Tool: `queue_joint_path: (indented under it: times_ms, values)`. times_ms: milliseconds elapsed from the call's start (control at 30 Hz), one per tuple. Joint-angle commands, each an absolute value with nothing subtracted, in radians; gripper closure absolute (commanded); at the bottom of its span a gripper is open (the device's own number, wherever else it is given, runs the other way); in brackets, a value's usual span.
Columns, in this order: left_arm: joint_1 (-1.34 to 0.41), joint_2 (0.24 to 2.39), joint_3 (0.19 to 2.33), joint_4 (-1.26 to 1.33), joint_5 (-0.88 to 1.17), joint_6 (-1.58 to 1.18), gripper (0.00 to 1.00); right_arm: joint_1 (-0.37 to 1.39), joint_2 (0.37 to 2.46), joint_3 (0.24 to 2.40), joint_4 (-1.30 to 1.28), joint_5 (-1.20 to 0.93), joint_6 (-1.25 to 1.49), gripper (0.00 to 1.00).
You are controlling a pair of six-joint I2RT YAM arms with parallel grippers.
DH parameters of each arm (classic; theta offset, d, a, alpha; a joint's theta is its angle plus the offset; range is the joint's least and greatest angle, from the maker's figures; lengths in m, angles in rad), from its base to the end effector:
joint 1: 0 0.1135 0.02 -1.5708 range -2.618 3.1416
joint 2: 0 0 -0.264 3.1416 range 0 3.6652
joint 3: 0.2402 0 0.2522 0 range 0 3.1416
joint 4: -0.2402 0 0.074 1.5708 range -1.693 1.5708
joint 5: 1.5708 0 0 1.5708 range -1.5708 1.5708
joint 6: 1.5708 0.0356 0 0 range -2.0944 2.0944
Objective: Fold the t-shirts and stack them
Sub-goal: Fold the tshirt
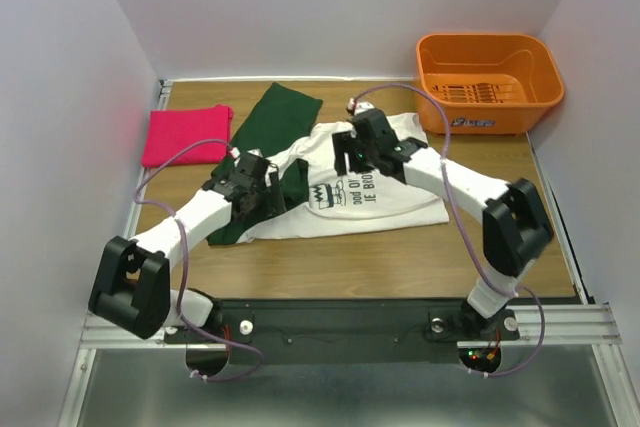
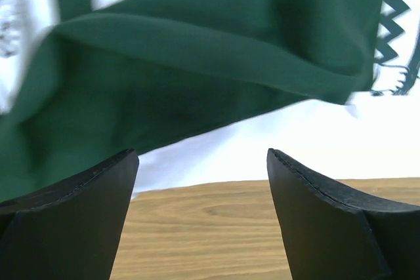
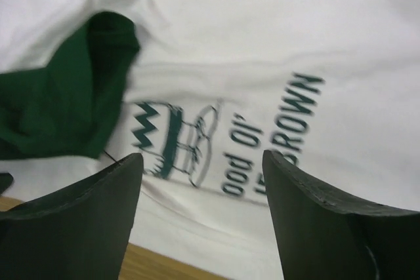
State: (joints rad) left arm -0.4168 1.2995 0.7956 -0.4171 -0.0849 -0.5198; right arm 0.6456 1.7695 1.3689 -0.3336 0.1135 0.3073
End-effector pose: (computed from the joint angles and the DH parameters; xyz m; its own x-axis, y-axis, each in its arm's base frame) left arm 0.2380 -0.1021 0.2149 -0.8089 -0.1831 -0.5587 -0.0522 0.9689 -0.2419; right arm 0.3237 0.2388 0.2587 -0.6706 -0.1289 -0.7305 -0.3439 0.9266 0.1522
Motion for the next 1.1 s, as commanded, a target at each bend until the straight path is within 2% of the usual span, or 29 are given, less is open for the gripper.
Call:
queue_joint_path:
  times_ms: [0, 133, 267, 600, 933, 1067]
  values:
    - [-0.500, 1.365, 0.871, -0.414, -0.248, -0.520, 0.11, 0.629, 1.611, 1.218, -0.345, 0.271, 0.258, 0.18]
    - [-0.595, 1.407, 0.940, -0.457, -0.479, -0.523, 0.12, 0.624, 1.427, 1.051, -0.354, 0.340, 0.244, 0.09]
    - [-0.687, 1.463, 0.982, -0.454, -0.593, -0.471, 0.10, 0.617, 1.288, 0.941, -0.365, 0.399, 0.248, 0.03]
    - [-0.784, 1.600, 1.018, -0.374, -0.764, -0.305, 0.09, 0.614, 1.059, 0.822, -0.400, 0.431, 0.249, 0.03]
    - [-0.779, 1.686, 1.068, -0.318, -0.862, -0.215, 0.12, 0.614, 1.037, 0.807, -0.423, 0.439, 0.259, 0.03]
    - [-0.737, 1.697, 1.104, -0.302, -0.833, -0.198, 0.13, 0.614, 1.039, 0.811, -0.431, 0.445, 0.255, 0.03]
